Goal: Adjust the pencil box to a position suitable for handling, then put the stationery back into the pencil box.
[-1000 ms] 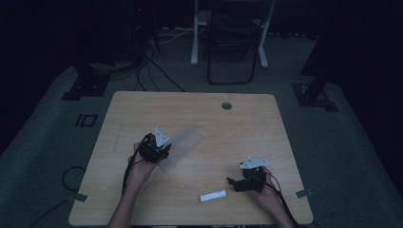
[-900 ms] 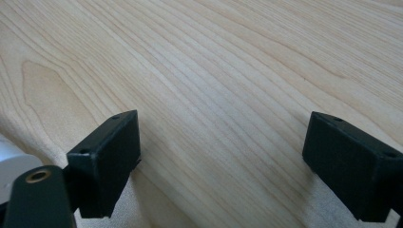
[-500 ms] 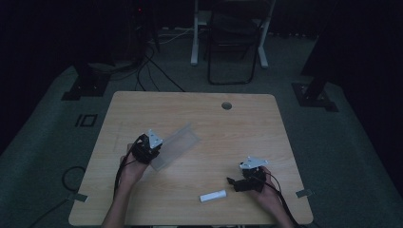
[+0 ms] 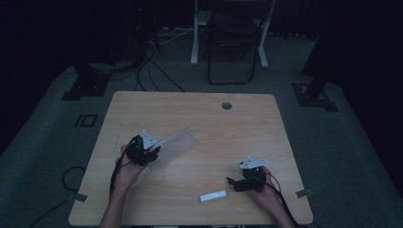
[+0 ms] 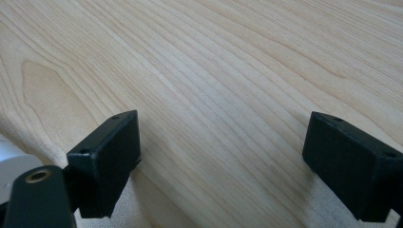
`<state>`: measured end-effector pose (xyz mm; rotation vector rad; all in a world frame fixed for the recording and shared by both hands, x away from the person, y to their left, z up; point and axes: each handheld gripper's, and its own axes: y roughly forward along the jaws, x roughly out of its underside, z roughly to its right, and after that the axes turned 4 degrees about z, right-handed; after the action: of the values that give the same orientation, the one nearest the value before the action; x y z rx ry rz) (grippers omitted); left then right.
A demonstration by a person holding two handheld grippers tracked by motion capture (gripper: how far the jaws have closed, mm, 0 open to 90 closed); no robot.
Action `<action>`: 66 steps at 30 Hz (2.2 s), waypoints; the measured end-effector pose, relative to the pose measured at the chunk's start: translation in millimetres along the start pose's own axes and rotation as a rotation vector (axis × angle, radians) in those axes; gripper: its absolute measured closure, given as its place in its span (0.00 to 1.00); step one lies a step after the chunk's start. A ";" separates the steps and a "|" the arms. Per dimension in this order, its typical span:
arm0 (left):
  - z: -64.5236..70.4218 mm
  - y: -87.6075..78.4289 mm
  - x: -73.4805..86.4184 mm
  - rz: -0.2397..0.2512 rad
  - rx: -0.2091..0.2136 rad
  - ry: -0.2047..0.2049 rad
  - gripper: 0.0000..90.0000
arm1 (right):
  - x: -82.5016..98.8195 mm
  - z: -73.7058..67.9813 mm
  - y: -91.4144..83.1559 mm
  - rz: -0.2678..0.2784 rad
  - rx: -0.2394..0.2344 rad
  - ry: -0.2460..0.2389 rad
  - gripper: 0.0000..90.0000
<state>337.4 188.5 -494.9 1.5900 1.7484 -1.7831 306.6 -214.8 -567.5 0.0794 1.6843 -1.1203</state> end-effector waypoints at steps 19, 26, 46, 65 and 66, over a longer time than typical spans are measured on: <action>13.7 -23.8 -5.0 0.072 0.070 -0.034 0.55 | -0.1 0.2 0.1 0.000 0.000 -0.001 0.14; 23.8 -29.2 -8.5 0.102 0.122 -0.045 0.54 | -0.1 0.2 0.1 -0.001 0.000 0.000 0.14; 58.1 -27.0 -17.4 0.110 0.209 0.023 0.53 | -0.2 0.4 0.2 0.000 -0.001 -0.002 0.14; 86.1 -21.1 -19.9 0.107 0.296 0.039 0.51 | -0.2 0.4 0.2 0.000 -0.001 -0.002 0.14; 87.6 -21.0 -19.7 0.107 0.299 0.041 0.50 | -0.2 0.4 0.2 0.000 -0.001 -0.002 0.14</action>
<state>283.1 114.1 -490.6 1.8042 1.4325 -2.0476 307.1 -214.9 -567.5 0.0774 1.6832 -1.1187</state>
